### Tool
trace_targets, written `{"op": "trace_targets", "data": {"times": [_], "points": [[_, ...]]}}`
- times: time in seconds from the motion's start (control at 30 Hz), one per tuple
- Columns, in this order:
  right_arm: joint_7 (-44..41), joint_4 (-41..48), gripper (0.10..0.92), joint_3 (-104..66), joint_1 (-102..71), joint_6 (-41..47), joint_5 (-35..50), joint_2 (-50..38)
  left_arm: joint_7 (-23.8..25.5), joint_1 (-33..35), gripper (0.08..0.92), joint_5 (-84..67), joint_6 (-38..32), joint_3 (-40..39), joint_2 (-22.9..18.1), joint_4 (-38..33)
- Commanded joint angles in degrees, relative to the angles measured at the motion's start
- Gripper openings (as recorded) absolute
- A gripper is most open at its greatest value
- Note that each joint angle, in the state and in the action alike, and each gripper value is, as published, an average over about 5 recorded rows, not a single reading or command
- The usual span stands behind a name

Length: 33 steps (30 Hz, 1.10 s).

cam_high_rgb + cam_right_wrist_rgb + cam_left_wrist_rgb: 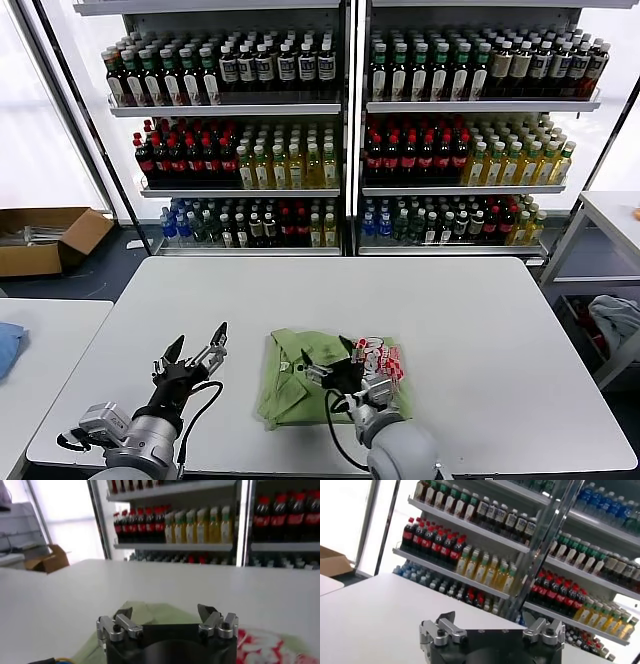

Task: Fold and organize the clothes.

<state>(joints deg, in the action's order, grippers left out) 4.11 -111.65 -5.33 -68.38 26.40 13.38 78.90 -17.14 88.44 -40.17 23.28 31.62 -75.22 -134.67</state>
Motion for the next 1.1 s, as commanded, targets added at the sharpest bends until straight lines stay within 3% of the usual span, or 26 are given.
{"op": "trace_targets", "data": {"times": [0.03, 0.23, 0.57, 1.1], "points": [[-3.32, -10.45, 0.823, -16.15, -6.16, -6.71, 2.41, -5.96, 2.40, -0.25, 0.823, 1.52, -0.83, 0.57, 0.34, 0.71], [-6.14, -9.94, 0.823, -27.70, -11.24, -10.17, 5.41, -7.89, 5.36, -0.68, 0.823, 3.63, -1.75, 1.51, 0.01, 1.17], [-11.43, -8.40, 0.823, -37.78, -18.43, -15.13, 7.43, -7.10, 18.64, 1.10, 0.823, 9.67, -5.79, 7.51, -2.39, 2.81], [-14.21, -6.17, 0.823, -42.16, -22.12, -18.31, 5.35, -5.99, 27.41, 3.66, 0.823, 14.49, -11.79, 16.31, -4.04, 6.64]]}}
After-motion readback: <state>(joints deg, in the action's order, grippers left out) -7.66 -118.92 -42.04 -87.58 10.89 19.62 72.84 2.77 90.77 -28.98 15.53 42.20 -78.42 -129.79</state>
